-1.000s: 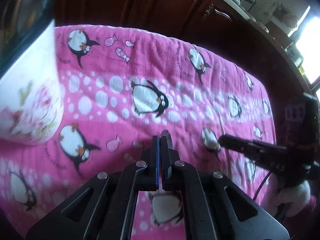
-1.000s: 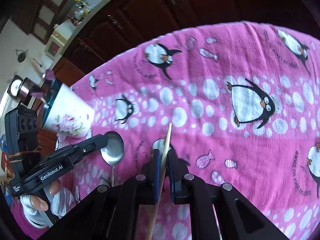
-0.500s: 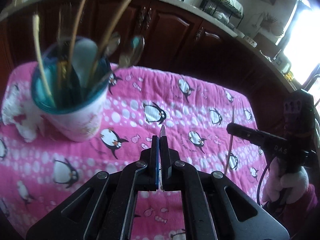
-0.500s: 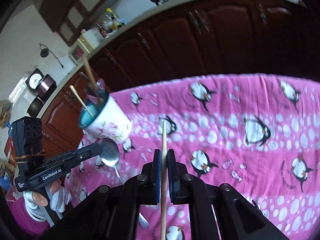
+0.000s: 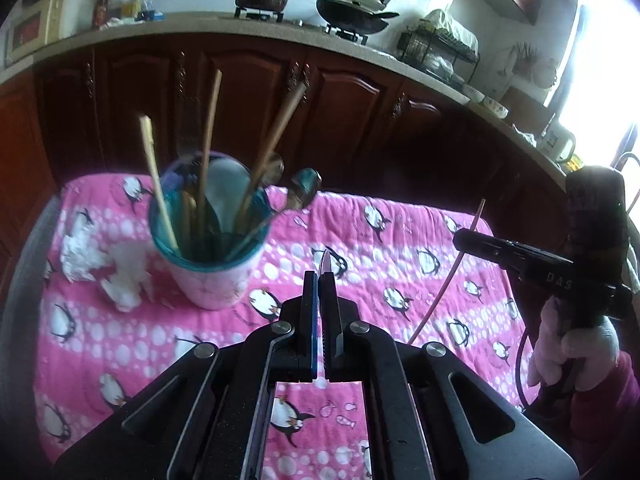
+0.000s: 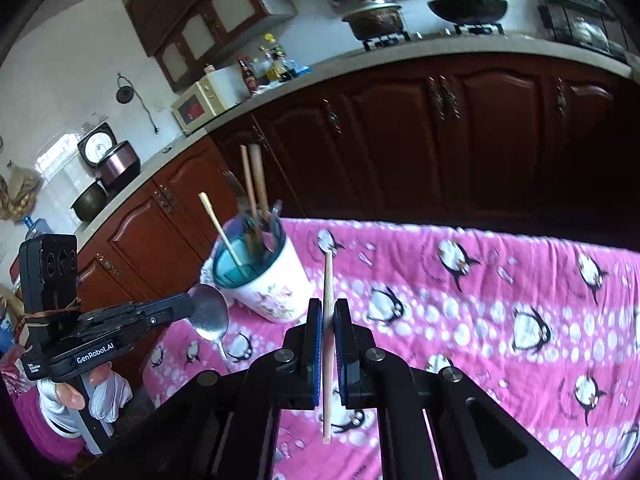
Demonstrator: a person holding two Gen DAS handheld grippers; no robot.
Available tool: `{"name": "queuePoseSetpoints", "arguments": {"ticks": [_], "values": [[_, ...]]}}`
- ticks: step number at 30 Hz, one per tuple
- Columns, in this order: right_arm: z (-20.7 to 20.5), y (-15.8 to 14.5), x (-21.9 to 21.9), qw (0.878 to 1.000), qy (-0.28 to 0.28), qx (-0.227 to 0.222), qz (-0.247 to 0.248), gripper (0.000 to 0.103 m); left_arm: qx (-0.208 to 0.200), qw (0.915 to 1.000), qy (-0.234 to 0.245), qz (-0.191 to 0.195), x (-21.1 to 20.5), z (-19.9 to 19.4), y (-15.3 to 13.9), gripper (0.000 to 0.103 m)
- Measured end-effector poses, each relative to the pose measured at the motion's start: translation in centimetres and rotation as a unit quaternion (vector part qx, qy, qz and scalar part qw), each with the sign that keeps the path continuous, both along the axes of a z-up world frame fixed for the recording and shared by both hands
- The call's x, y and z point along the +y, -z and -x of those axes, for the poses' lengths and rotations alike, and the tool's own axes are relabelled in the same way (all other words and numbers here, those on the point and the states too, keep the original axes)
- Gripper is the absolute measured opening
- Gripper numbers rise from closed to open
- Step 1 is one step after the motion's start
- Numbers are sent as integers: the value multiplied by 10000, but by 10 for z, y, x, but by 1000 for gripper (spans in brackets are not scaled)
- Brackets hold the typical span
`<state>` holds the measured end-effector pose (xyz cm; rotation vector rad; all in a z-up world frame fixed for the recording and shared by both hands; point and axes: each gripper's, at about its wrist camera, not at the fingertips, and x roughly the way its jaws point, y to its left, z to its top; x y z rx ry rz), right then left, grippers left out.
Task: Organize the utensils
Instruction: 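Lift the chopstick and steel spoon up over the floral cup with both tools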
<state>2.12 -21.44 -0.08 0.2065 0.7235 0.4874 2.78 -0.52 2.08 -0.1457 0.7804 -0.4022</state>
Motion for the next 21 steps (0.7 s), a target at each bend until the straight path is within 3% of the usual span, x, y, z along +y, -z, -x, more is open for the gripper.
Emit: {"name": "queuePoseSetpoints", "arguments": {"ticks": [12, 21], "values": [[-9, -45, 43, 9986, -387, -354, 71, 5, -296, 9990, -324, 3, 36, -6, -31, 0], [-11, -57, 62, 9972, -584, -464, 93, 5, -454, 9977, -509, 20, 58, -9, -44, 0]]}}
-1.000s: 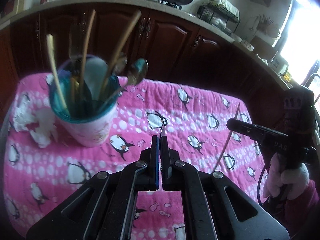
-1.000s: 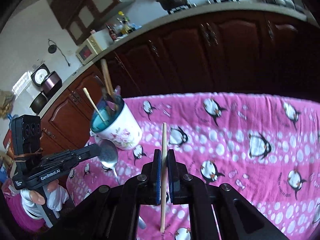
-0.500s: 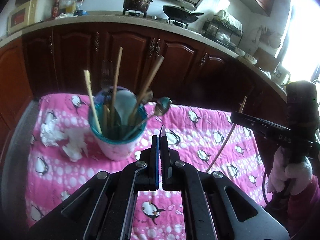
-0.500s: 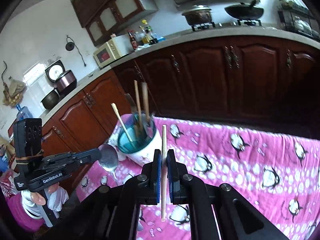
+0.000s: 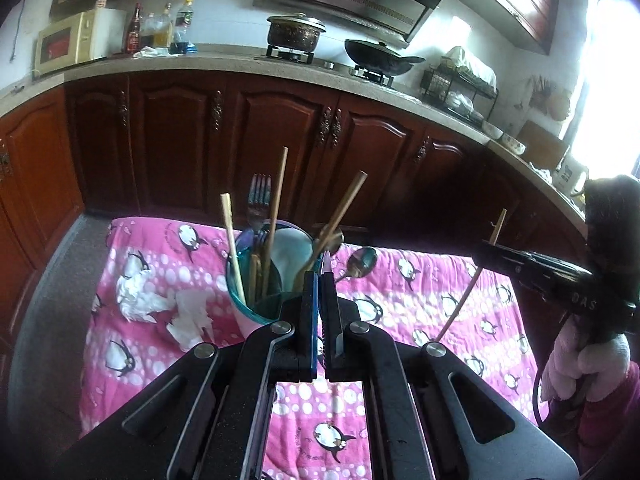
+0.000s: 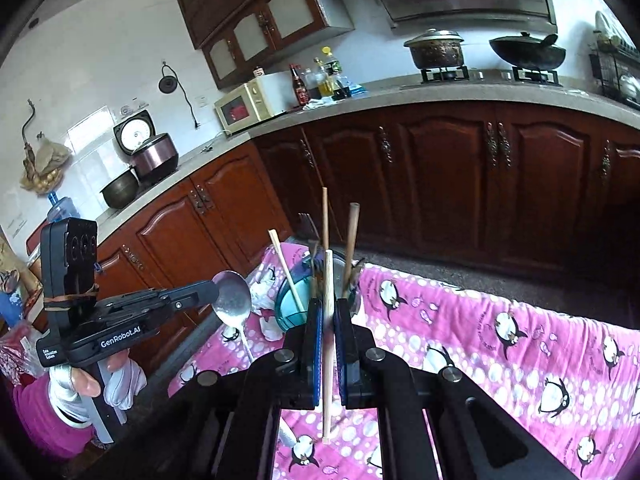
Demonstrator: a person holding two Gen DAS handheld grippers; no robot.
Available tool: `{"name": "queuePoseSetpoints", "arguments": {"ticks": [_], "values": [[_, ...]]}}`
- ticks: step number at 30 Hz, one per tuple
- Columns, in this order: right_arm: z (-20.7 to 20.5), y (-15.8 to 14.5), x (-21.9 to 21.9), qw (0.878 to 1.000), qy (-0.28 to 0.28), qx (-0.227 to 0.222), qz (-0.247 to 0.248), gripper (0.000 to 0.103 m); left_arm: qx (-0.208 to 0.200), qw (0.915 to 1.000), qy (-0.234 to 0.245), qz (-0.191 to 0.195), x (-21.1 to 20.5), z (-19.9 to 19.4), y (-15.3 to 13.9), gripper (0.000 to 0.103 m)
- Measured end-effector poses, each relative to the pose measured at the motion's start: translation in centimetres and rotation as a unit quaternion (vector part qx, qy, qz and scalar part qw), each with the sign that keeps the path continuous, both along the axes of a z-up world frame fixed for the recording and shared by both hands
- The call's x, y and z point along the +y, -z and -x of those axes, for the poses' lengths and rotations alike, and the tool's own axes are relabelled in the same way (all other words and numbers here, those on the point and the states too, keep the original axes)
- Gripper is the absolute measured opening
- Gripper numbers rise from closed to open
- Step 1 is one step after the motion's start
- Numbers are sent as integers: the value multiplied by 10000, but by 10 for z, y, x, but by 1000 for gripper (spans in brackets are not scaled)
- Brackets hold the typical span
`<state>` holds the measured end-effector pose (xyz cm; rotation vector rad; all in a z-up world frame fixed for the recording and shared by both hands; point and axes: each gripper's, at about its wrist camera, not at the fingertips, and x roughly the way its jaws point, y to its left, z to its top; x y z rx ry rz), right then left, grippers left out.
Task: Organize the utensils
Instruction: 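Lift the chopstick and steel spoon up over the floral cup with both tools, then lower the chopstick and spoon into the floral cup while both tools open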
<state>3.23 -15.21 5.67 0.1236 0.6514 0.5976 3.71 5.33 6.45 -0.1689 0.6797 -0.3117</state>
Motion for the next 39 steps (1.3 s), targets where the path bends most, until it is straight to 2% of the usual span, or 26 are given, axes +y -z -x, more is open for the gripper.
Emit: {"name": "queuePoseSetpoints", "arguments": {"ticks": [9, 21, 30, 35, 39], "values": [[1, -9, 11, 9999, -104, -82, -52, 5, -38, 9999, -122, 15, 10, -2, -7, 0], [-7, -31, 32, 9991, -233, -262, -233, 5, -345, 9979, -542, -10, 43, -24, -37, 0], [-32, -39, 46, 9983, 50, -400, -423, 5, -715, 9909, -1055, -444, 59, -54, -47, 0], [-54, -34, 53, 9968, 366, -464, -541, 5, -825, 9856, -1322, -654, 59, -72, -37, 0], [-67, -25, 64, 9958, 610, -592, -347, 5, -928, 9809, -1435, -933, 49, -77, -23, 0]]}}
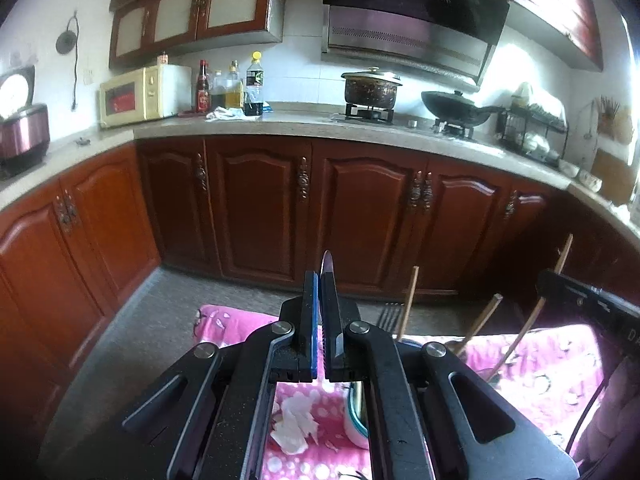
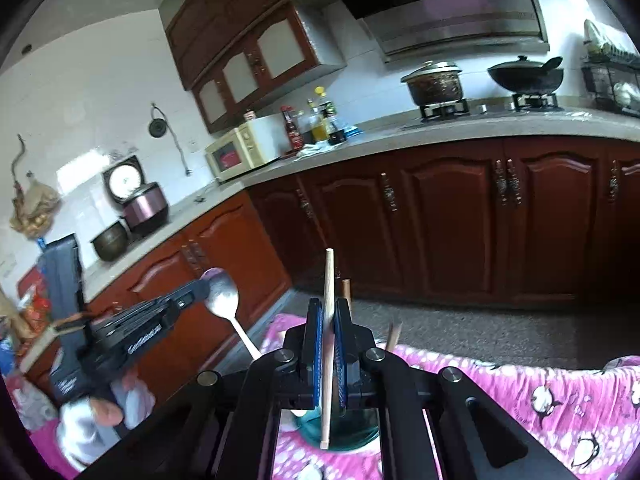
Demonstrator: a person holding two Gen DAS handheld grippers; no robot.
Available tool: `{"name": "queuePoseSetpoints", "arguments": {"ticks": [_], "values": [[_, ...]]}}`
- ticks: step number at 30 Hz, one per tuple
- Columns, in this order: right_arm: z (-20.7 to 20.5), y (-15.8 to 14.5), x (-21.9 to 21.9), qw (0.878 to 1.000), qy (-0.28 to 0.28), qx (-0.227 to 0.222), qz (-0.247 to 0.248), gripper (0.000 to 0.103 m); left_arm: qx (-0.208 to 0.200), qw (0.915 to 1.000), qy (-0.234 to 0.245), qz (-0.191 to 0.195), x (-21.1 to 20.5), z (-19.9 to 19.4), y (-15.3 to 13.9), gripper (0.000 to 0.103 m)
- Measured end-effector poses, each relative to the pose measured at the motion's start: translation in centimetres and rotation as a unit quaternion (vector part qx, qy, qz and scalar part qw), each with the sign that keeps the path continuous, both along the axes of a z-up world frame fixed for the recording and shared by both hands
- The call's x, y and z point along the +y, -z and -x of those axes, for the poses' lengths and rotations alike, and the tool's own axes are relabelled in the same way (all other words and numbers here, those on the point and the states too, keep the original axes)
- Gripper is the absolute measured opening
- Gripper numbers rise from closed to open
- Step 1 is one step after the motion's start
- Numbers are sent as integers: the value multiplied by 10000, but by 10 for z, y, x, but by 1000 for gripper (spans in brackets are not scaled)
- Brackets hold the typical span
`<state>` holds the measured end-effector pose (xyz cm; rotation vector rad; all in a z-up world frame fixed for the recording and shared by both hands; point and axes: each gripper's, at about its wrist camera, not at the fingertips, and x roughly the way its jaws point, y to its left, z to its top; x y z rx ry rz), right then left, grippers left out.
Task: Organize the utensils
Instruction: 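Lower the chopstick and spoon into the floral cup while both tools open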
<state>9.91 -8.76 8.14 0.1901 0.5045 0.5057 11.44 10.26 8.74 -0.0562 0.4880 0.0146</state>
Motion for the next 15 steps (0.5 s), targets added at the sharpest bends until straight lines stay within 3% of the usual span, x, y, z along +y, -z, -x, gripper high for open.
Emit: {"name": "queuePoseSetpoints", "arguments": {"ticks": [8, 15], "values": [[-15, 35, 13, 9996, 65, 183, 191, 5, -103, 9982, -147, -564, -20, -6, 36, 0], [-19, 72, 14, 9977, 4, 596, 329, 5, 129, 9982, -60, -590, -34, -10, 62, 0]]}}
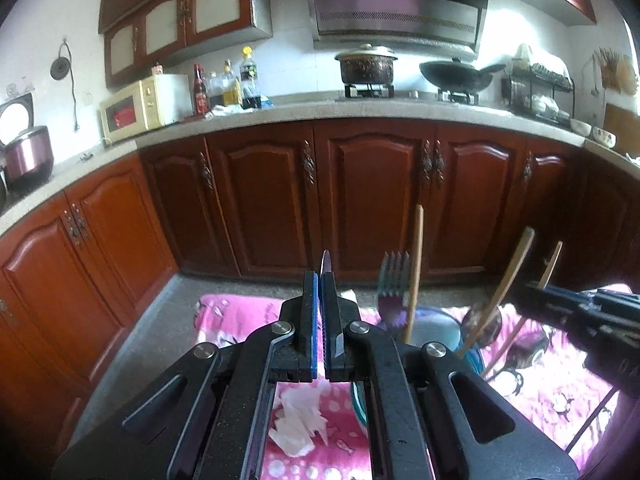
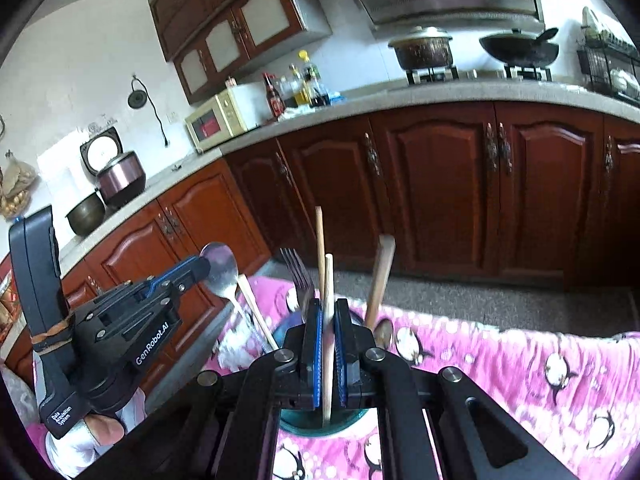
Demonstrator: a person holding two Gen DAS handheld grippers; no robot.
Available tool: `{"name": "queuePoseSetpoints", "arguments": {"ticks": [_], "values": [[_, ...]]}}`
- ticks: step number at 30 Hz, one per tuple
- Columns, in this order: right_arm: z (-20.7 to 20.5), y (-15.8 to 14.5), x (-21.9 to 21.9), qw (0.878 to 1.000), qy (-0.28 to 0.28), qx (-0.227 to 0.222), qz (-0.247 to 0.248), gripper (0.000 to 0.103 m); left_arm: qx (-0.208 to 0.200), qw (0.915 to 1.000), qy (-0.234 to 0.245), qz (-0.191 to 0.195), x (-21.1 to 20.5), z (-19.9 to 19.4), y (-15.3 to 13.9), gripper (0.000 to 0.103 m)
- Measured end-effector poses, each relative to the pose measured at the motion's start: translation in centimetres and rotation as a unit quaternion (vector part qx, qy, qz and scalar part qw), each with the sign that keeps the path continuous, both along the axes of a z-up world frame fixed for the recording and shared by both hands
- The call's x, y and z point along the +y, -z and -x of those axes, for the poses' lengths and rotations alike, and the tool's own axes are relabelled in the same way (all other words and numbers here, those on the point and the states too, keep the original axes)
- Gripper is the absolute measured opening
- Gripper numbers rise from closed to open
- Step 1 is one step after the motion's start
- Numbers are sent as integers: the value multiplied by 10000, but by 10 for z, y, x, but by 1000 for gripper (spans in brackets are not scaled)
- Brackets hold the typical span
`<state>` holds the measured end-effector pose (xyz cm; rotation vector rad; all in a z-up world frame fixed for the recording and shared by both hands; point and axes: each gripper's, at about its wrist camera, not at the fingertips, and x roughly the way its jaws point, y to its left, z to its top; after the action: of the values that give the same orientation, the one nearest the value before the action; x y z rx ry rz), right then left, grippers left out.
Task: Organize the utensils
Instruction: 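Lower the chopstick and spoon into the floral cup while both tools open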
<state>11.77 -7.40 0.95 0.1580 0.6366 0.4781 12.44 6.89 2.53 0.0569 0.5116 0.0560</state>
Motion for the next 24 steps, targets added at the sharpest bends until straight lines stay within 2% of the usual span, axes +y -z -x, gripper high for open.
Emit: {"name": "queuePoseSetpoints", "arguments": {"ticks": [8, 11, 13, 14, 15, 16, 18, 22, 24], "values": [[-12, 25, -12, 9981, -20, 597, -174, 5, 422, 9988, 133, 222, -11, -5, 16, 1], [-10, 26, -18, 9974, -61, 671, -258, 15, 635, 9972, 119, 363, -10, -7, 21, 1], [-4, 23, -21, 9977, -50, 623, -250, 25, 668, 9968, 91, 423, -8, -5, 19, 3], [-3, 22, -22, 9978, -51, 605, -261, 26, 684, 9966, 81, 460, -7, -3, 18, 5], [0, 20, -25, 9977, -54, 596, -303, 26, 697, 9963, 75, 488, -6, -3, 17, 13], [2, 19, -26, 9977, -48, 595, -331, 26, 715, 9960, 64, 528, -5, -1, 16, 26], [8, 15, -32, 9976, -13, 567, -390, 27, 741, 9952, 66, 643, -2, 3, 14, 38], [24, 8, -41, 9981, 66, 457, -411, 33, 848, 9935, 31, 764, 2, 13, 11, 47], [33, 4, -43, 9986, 119, 374, -356, 34, 905, 9921, 45, 862, 4, 20, 9, 48]]}}
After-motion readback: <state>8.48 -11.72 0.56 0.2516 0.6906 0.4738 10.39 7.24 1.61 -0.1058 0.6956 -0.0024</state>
